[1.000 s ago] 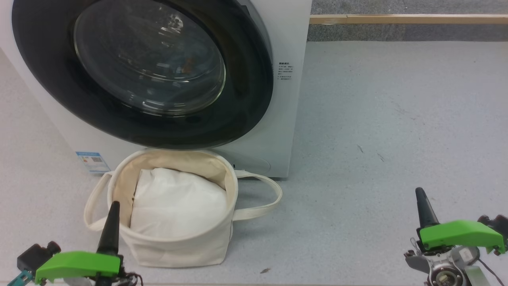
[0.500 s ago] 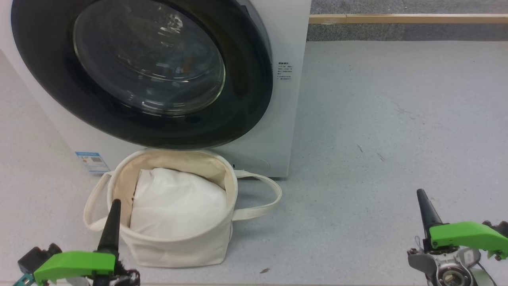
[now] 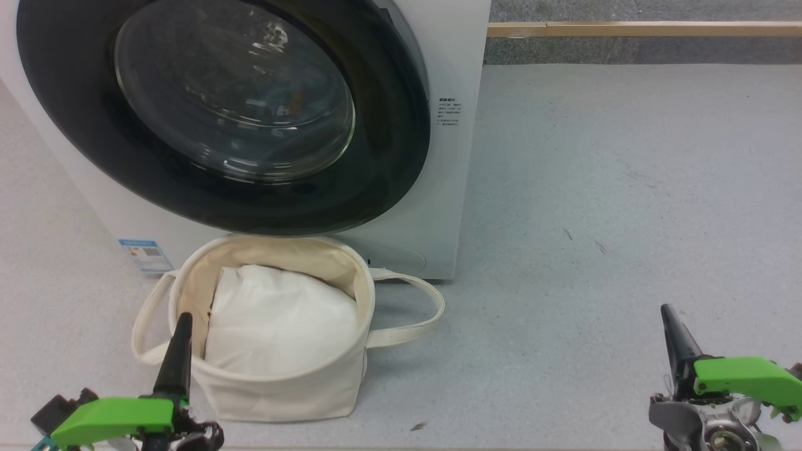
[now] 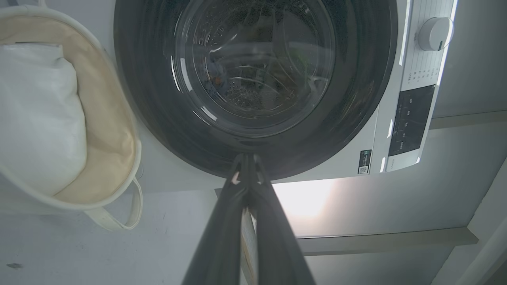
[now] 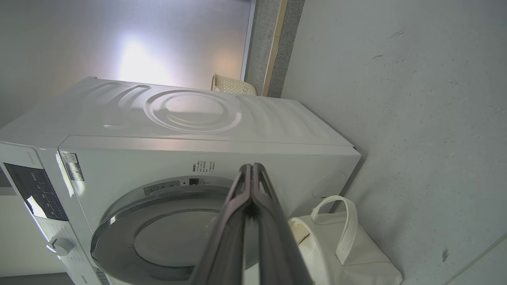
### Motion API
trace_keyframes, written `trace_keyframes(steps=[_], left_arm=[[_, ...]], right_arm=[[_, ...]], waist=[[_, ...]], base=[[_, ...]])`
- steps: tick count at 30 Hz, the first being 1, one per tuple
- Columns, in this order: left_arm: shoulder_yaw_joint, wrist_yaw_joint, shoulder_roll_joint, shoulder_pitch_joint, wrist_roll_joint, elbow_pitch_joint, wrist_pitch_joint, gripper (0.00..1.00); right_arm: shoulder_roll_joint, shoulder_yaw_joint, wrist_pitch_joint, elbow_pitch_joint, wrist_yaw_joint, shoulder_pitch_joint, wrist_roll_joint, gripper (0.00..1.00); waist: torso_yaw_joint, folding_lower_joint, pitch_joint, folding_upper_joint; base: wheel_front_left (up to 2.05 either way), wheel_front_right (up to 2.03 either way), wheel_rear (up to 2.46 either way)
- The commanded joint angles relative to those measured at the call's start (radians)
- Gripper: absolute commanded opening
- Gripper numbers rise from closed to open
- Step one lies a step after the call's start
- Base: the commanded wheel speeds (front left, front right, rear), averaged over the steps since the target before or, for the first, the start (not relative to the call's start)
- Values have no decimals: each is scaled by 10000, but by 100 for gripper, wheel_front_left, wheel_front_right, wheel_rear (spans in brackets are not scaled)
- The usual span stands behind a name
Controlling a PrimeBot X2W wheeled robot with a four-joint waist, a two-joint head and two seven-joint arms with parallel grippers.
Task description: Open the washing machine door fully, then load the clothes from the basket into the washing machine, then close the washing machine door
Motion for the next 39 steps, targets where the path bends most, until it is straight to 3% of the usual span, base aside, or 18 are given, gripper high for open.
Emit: trace_keyframes(steps=[1,17,39], left_arm=[[355,21,27,-171,-188,-435,100,0],[695,89,-309,-22,-1400,-801,563,0],[703,91,-317,-19,-1428,-810,574,0]], right_arm=[[2,97,124,-403,0,-194,249,0],[103,-207,547,-511,0,-104,1847,0],[64,-158,514,-516,0,-97,1933,0]], waist=[[-1,0,0,-1],[-13,0,6,-1],[-13,0,6,-1]], base=[[0,0,0],[0,0,0],[0,0,0]])
